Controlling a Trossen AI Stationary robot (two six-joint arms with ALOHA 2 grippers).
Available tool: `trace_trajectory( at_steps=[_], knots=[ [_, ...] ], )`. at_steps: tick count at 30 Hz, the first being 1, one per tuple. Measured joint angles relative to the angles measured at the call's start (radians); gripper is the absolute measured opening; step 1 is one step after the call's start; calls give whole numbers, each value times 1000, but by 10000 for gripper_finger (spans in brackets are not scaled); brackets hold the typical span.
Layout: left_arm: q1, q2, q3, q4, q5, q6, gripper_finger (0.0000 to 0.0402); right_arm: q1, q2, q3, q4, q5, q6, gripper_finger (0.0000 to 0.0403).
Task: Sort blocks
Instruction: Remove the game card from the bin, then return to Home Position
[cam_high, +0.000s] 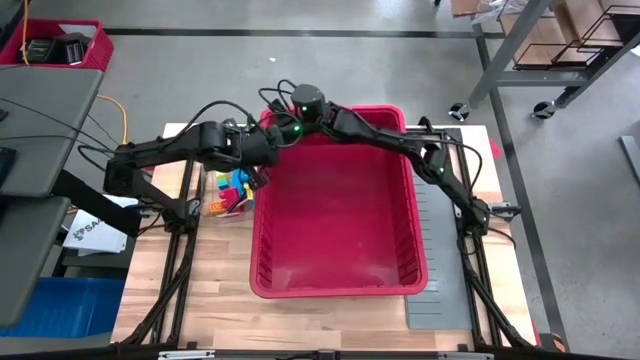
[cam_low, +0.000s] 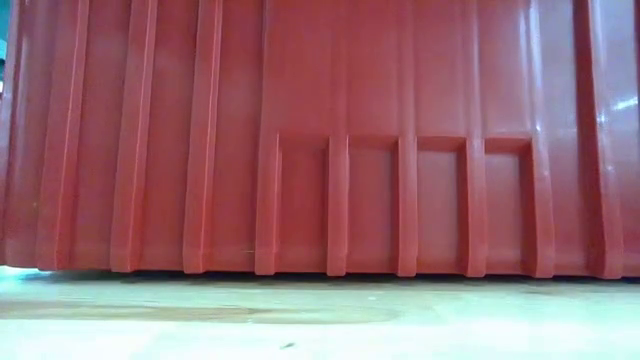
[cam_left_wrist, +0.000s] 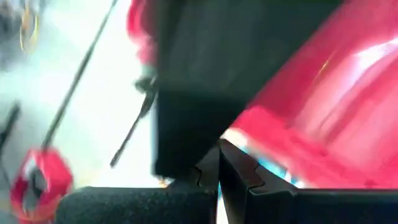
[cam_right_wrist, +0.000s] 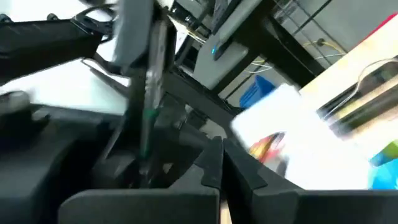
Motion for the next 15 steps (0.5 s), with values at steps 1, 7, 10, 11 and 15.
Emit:
trace_trajectory(
  at_steps=[1, 7, 10, 11, 15],
  knots=[
    [12, 2, 0, -27, 8, -41, 0, -1, 9, 0, 16, -12, 11, 0],
    [121, -40, -146, -34, 67, -211, 0, -20, 75, 0, 45, -55, 101, 0],
    [153, -45, -197, -25, 99, -297, 0, -27, 104, 0, 47, -53, 119, 0],
    [157, -44, -205, -24, 113, -306, 0, -30, 107, 0, 38, -52, 121, 0],
    [158, -49, -184, 3, 138, -295, 0, -43, 98, 0, 79, -62, 108, 0]
  ],
)
